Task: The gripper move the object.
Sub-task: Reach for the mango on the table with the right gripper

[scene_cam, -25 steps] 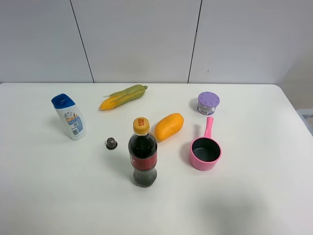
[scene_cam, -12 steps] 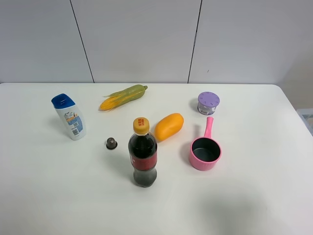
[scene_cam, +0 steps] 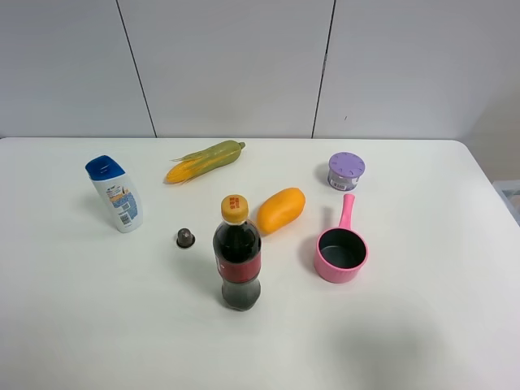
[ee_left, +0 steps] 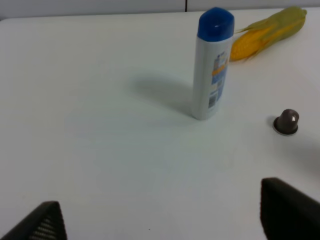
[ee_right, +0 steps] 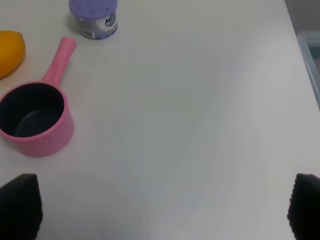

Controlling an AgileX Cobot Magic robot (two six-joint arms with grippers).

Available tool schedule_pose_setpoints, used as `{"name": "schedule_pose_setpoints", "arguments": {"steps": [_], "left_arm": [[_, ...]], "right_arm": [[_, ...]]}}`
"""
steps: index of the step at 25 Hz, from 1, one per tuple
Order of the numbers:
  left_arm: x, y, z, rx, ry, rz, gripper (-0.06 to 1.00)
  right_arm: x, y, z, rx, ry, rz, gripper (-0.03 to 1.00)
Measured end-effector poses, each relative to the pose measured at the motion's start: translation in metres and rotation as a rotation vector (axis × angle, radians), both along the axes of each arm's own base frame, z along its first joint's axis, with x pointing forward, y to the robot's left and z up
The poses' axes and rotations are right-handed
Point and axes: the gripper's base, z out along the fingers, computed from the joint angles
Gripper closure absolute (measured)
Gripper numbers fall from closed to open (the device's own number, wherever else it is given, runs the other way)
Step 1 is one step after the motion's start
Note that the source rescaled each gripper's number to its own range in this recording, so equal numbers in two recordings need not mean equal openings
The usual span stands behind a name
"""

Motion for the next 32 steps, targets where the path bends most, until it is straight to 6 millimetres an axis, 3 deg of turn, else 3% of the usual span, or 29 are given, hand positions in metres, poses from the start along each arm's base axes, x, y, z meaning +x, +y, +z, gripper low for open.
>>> {"name": "schedule_pose_setpoints", "arguments": {"steps": [9, 12, 14, 18, 21, 23, 28, 32], "left_arm": [[0.000, 0.000, 0.000, 0.000, 0.000, 0.000, -0.06], [0.000, 0.000, 0.000, 0.000, 0.000, 0.000, -0.06], [0.000, 0.000, 0.000, 0.000, 0.000, 0.000, -0.06], [0.000, 0.000, 0.000, 0.000, 0.000, 0.000, -0.06], [0.000, 0.000, 0.000, 0.000, 0.000, 0.000, -0.06], [0.000, 0.000, 0.000, 0.000, 0.000, 0.000, -0.06], [0.000, 0.000, 0.000, 0.000, 0.000, 0.000, -0.06], [0.000, 0.000, 0.000, 0.000, 0.000, 0.000, -0.06]], "right_arm": [[0.004, 0.008, 0.000, 0.088, 0.035, 0.039, -0.03], [0.022, 0.013, 0.004, 0.142, 0.140, 0.046, -0.03], [0.042, 0.016, 0.018, 0.184, 0.186, 0.026, -0.03], [0.100, 0.021, 0.057, 0.231, 0.258, -0.016, -0.03], [0.158, 0.027, 0.090, 0.263, 0.299, -0.028, -0.03], [0.202, 0.035, 0.100, 0.276, 0.365, -0.028, -0.03], [0.289, 0.084, 0.123, 0.299, 0.515, -0.001, -0.03], [0.349, 0.132, 0.125, 0.300, 0.511, 0.035, -0.03]]}}
